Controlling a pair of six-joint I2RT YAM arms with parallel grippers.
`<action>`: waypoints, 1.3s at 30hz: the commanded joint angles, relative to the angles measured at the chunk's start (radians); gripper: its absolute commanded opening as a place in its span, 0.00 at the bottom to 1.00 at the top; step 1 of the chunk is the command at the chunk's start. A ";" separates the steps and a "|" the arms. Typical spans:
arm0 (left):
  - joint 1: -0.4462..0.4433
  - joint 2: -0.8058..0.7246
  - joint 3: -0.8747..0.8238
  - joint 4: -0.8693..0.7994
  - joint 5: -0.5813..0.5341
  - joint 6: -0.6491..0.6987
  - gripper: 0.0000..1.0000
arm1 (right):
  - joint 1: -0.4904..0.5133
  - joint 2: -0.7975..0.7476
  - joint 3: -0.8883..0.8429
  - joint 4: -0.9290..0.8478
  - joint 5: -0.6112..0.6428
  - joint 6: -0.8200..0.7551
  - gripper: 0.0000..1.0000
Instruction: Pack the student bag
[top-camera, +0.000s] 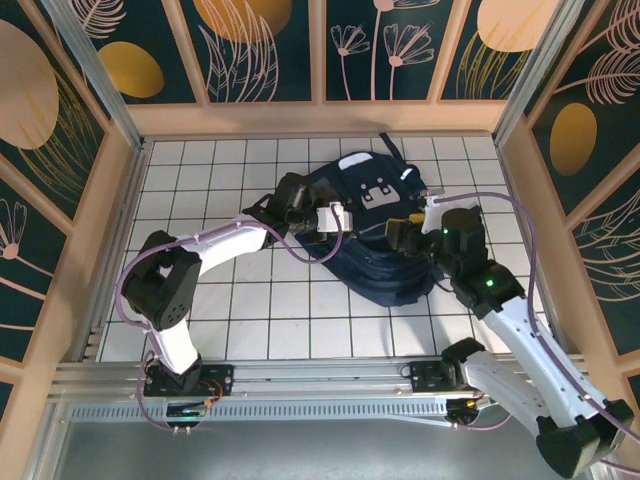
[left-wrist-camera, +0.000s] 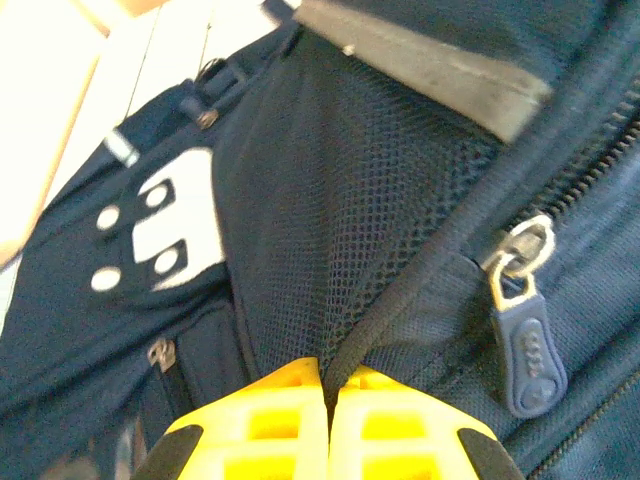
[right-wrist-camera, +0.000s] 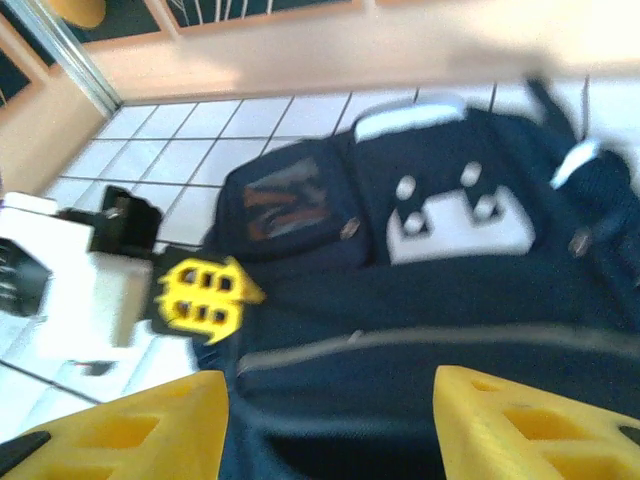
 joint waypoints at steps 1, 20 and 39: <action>0.009 -0.097 -0.009 0.048 -0.218 -0.183 0.00 | 0.077 0.059 0.035 -0.262 0.120 0.515 0.56; 0.004 -0.365 -0.272 -0.025 -0.300 -0.274 0.00 | -0.220 0.723 0.202 0.181 -0.193 0.375 0.45; -0.096 -0.273 -0.269 0.072 -0.118 -0.511 0.00 | -0.279 0.901 0.565 -0.111 -0.092 0.202 0.54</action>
